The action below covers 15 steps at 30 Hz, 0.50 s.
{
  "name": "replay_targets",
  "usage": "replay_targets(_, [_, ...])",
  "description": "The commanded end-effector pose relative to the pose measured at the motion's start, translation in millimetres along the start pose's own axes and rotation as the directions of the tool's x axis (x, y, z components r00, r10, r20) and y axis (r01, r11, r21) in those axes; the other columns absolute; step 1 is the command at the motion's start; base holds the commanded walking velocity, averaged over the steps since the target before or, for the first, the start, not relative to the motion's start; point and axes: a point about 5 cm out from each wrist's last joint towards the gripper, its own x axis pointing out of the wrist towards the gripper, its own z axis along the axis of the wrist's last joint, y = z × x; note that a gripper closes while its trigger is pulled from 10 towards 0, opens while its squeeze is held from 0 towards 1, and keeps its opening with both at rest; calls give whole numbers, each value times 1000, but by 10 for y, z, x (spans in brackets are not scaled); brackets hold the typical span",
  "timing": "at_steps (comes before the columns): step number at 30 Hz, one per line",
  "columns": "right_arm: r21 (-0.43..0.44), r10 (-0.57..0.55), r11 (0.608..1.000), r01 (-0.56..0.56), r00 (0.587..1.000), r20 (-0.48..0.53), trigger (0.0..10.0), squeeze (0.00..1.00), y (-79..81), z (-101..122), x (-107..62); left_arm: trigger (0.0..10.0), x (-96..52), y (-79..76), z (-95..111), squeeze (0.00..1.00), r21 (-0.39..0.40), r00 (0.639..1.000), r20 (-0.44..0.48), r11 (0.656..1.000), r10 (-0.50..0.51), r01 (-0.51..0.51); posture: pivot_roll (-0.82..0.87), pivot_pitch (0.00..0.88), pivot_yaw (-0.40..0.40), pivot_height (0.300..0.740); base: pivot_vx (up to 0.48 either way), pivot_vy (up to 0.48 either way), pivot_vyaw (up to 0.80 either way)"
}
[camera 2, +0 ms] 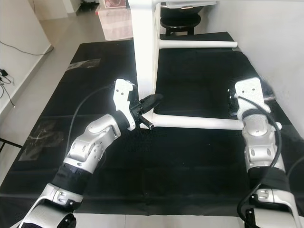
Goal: Building children table
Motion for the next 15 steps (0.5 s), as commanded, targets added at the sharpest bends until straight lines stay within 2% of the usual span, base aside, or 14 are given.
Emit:
replay_targets(1, [-50,17,999,-14,998,54,10000,0,6,107,-17,0,25,22,-29,0,-2,1000,-9,1000,-7,7,-200,141,84,740,0,0,0])
replay_targets(7, [-149,47,988,-29,992,118,10000,0,-54,232,-95,0,80,84,-32,0,-5,1000,-20,1000,-8,8,-221,153,97,740,0,0,0])
replay_targets(10, [-237,71,971,-36,988,139,10000,0,-128,248,-202,0,102,136,-43,0,-38,1000,-18,999,0,-1,-236,165,105,740,0,0,0])
replay_targets(13, [-266,74,963,-34,987,145,10000,0,-159,253,-249,0,124,109,-51,0,-57,1000,-12,998,-23,22,-240,167,109,740,0,0,0])
replay_targets(15, [-271,79,962,-37,986,147,10000,0,-163,257,-277,0,141,29,-51,0,-88,997,-1,993,-81,81,-243,169,113,740,0,0,0])
